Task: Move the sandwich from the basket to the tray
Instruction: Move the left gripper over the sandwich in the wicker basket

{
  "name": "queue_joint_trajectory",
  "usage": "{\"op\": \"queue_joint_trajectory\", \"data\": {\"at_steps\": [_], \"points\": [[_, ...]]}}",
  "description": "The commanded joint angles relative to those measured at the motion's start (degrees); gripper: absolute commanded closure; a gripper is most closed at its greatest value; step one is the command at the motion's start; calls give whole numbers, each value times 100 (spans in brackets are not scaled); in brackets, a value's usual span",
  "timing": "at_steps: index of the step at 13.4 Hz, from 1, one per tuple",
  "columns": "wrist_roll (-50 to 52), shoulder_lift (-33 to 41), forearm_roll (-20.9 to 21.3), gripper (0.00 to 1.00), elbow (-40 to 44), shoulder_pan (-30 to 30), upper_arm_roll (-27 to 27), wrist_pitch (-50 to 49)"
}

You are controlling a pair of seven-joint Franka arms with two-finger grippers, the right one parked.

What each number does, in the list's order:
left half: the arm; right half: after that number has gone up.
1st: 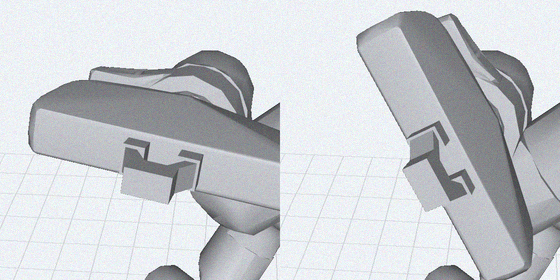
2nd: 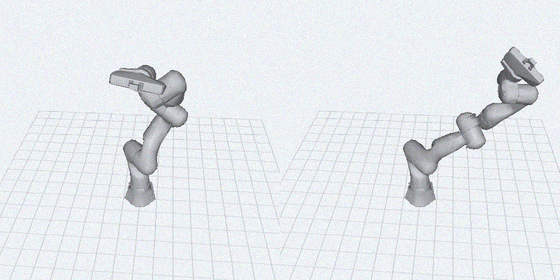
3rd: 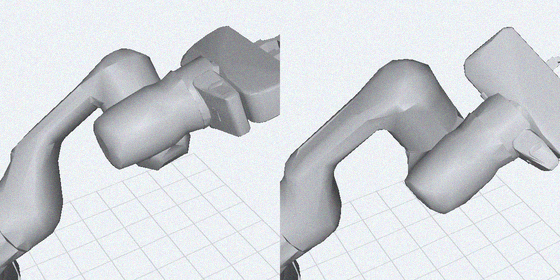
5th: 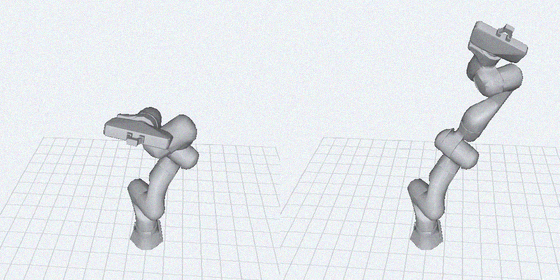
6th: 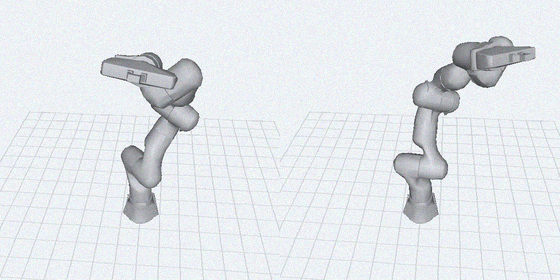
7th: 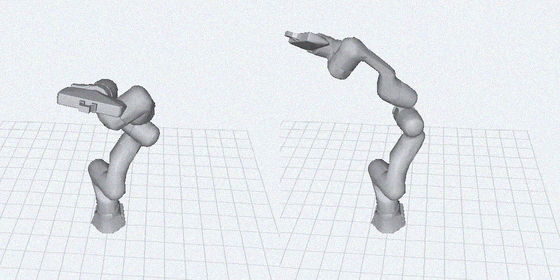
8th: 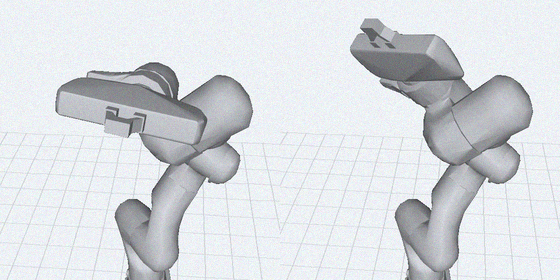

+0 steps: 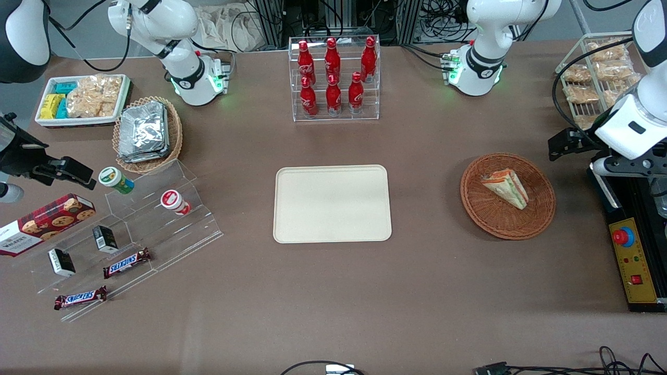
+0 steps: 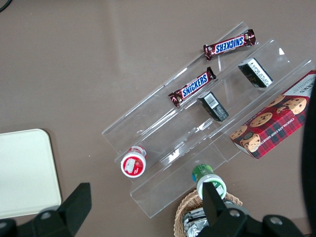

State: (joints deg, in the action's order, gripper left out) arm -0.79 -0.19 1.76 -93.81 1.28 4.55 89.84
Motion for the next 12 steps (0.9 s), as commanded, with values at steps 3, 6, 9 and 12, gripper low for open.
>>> {"op": "queue_joint_trajectory", "data": {"at_steps": [3, 6, 9, 12], "points": [[-114, 2, -88, 0, 82, -75, -174, -336], [-53, -42, -88, 0, 12, -58, -192, -275], [-44, -60, -80, 0, -216, 144, -183, -143], [-44, -51, -80, 0, -366, 188, -192, -28]]}}
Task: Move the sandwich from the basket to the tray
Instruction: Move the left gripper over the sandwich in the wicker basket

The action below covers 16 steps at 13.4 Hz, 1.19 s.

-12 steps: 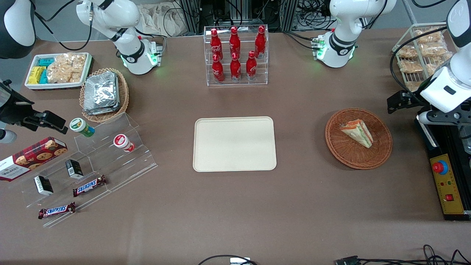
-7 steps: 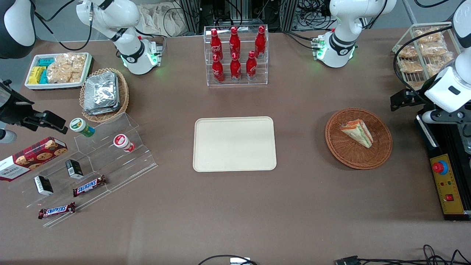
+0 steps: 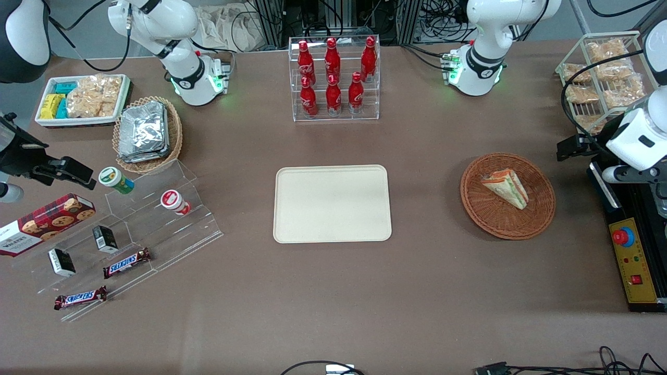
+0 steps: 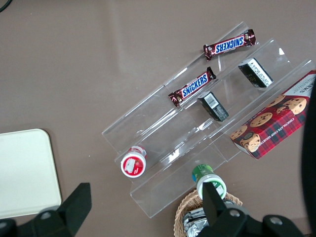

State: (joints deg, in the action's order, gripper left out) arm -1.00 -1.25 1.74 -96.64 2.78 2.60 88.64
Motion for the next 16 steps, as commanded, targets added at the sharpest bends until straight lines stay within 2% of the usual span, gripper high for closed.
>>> {"op": "queue_joint_trajectory", "data": {"at_steps": [1, 8, 10, 16], "points": [[-23, 55, -77, 0, -83, 38, 13, 92], [56, 90, -77, 0, -231, 82, -22, 171], [432, 265, -60, 0, -722, 117, -40, 582], [1909, 889, -16, 0, -2927, 117, -40, 2559]]}}
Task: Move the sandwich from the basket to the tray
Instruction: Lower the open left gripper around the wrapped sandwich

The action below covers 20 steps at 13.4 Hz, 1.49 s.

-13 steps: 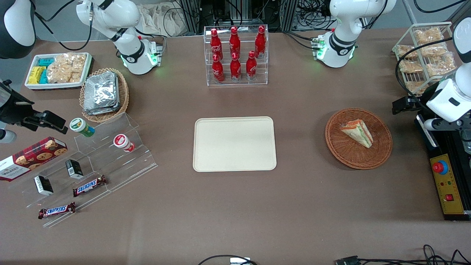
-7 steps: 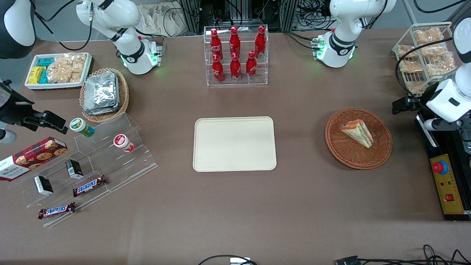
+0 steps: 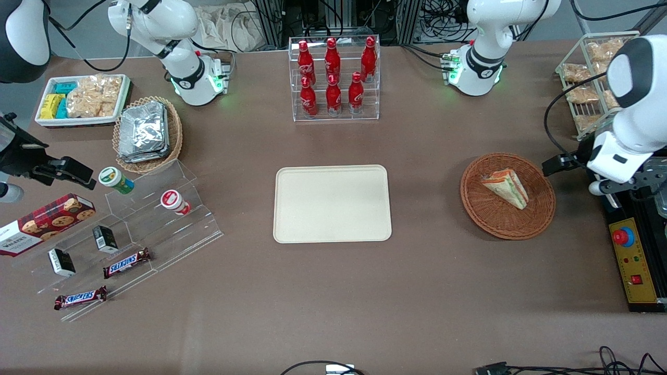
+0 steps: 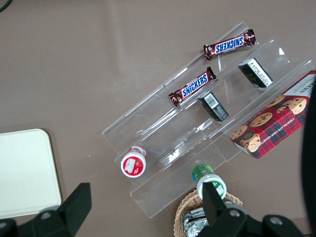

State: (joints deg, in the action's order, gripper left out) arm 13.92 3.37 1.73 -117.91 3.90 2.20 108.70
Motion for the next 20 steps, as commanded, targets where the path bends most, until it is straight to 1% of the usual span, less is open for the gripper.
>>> {"op": "queue_joint_trajectory", "data": {"at_steps": [1, 3, 6, 9, 17, 20], "points": [[662, 445, -15, 0, -1056, 5, 8, 826], [1067, 410, -6, 0, -1435, -3, 8, 1248], [1568, 358, -6, 0, -2146, -3, 8, 2249], [1876, 165, -6, 0, -2587, -3, 17, 3006], [2123, -485, -15, 0, -3194, -3, 8, 4527], [2123, -670, -15, 1, -3221, -3, 8, 4704]]}}
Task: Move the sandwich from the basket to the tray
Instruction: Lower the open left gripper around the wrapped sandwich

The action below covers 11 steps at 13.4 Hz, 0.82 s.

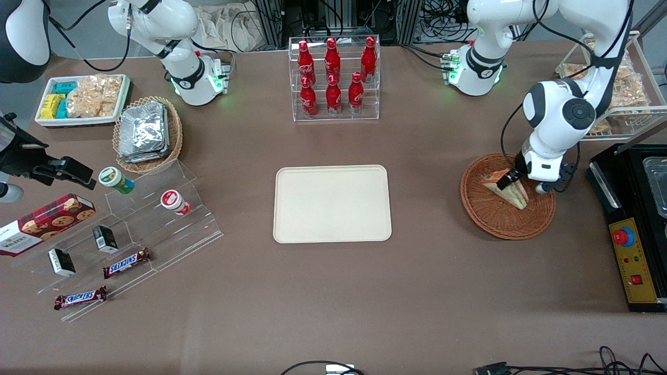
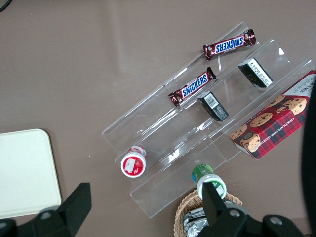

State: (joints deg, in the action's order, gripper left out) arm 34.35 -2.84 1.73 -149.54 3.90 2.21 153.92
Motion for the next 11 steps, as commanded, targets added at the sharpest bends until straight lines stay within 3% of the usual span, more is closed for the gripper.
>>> {"op": "queue_joint_trajectory", "data": {"at_steps": [1, 2, 3, 4, 8, 11], "points": [[90, -67, -24, 24, -57, -3, 8, 200], [159, -85, -24, 62, -49, -3, 8, 200], [256, -103, -24, 93, -40, -3, 8, 200], [265, -103, -24, 100, -22, -12, 8, 191], [204, 89, 2, 100, 65, -38, 25, 16], [-181, 459, 55, 100, 346, -73, 95, -764]]}}
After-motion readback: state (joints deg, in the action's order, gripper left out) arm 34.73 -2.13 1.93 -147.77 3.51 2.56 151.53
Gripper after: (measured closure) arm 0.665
